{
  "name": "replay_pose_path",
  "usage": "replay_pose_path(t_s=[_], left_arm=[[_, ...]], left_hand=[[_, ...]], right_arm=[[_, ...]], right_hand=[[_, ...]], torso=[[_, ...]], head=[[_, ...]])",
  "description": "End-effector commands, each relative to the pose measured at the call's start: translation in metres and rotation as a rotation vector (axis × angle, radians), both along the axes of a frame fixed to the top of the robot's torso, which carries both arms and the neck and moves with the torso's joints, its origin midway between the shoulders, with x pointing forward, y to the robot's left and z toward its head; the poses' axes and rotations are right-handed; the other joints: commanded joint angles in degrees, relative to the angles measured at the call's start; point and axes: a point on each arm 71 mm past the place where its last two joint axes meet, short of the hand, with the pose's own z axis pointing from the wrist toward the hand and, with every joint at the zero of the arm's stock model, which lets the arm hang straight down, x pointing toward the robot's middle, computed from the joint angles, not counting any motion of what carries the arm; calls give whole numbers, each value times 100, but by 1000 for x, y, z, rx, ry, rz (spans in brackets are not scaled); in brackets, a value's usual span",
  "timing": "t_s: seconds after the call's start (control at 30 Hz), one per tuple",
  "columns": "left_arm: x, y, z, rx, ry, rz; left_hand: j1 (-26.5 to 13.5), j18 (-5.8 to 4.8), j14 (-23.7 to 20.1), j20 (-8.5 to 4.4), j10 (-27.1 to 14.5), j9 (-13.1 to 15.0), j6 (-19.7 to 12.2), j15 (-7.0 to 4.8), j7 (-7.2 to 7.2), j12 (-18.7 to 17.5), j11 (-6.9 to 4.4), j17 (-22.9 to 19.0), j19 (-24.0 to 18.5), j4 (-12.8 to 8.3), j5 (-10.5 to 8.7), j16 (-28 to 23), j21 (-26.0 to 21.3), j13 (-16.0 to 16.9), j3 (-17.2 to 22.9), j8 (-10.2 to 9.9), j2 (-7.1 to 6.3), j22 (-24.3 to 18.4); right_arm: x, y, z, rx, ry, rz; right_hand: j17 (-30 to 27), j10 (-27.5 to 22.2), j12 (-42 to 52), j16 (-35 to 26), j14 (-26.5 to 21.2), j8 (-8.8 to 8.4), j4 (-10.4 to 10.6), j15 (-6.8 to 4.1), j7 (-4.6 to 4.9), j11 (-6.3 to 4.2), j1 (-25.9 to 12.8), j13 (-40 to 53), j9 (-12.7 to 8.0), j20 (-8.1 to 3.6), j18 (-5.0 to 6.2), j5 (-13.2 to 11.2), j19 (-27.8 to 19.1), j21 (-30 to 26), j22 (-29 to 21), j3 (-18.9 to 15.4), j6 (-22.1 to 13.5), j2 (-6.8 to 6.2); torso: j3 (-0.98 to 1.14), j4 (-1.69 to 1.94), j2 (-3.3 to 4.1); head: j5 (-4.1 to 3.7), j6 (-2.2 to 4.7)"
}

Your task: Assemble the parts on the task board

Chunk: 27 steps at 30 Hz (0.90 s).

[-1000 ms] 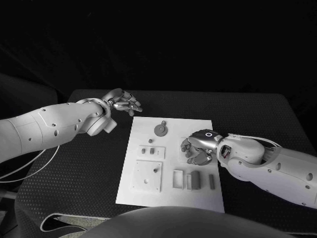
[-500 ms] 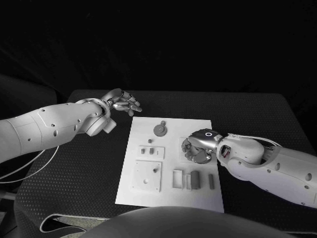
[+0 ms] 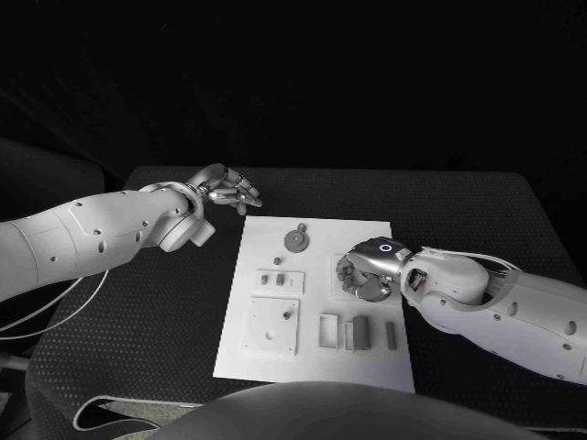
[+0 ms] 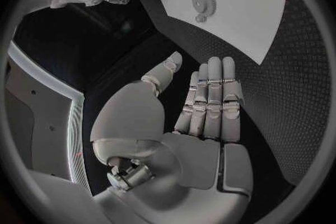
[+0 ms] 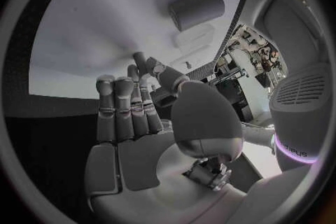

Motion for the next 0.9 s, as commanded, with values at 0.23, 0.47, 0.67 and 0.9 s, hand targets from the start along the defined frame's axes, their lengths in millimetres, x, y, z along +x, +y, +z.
replay_pose_path(t_s=[0.23, 0.47, 0.67, 0.9], left_arm=[[0, -2, 0, -8, 4, -8], [0, -2, 0, -9, 4, -9], [0, -2, 0, -9, 5, -9], [0, -2, 0, -9, 5, -10]], left_hand=[[-13, 86, -1, 27, -44, -4, -38, 36, -8, -29, -9, 12, 2, 13, 26, -29, -36, -8, -33, -14, 22, -8], [-15, 87, -1, 28, -45, -4, -39, 36, -8, -28, -9, 16, 2, 13, 26, -33, -38, -8, -34, -14, 23, -8], [-15, 87, 0, 28, -46, -4, -40, 36, -7, -28, -9, 19, 2, 12, 26, -35, -39, -9, -34, -15, 22, -7], [-14, 88, 0, 28, -47, -4, -40, 36, -7, -27, -9, 24, 2, 11, 26, -39, -40, -9, -34, -14, 23, -7]], right_arm=[[-1, 3, 1, 6, -17, 15], [-1, 5, 1, 1, -17, 20], [-1, 4, 0, 1, -36, 13], [-2, 1, 2, 19, -32, 2]], right_hand=[[-23, 173, 99, 32, 51, 92, -27, -108, -67, -75, 7, 61, 30, -41, 483, 11, 16, 22, 15, 33, 182, 188], [-34, 225, 124, 23, 67, 121, -29, -133, -90, -101, 25, 83, 40, -50, 483, 12, 21, 24, 20, 60, 247, 284], [-53, 309, 158, 11, 119, 146, 2, -171, -112, -140, 85, 114, 46, -58, 483, 12, 56, 22, 15, 313, 325, 309], [-74, 360, 176, -3, 180, 164, -12, -194, -131, -162, 48, 136, 56, -75, 483, 11, 112, 36, 15, 425, 370, 309]], torso=[[-2, 2, 1], [-2, 3, 1], [-2, 4, 0], [-4, 6, 0]], head=[[-2, 0], [-7, 0], [-10, 0], [-10, 0]])
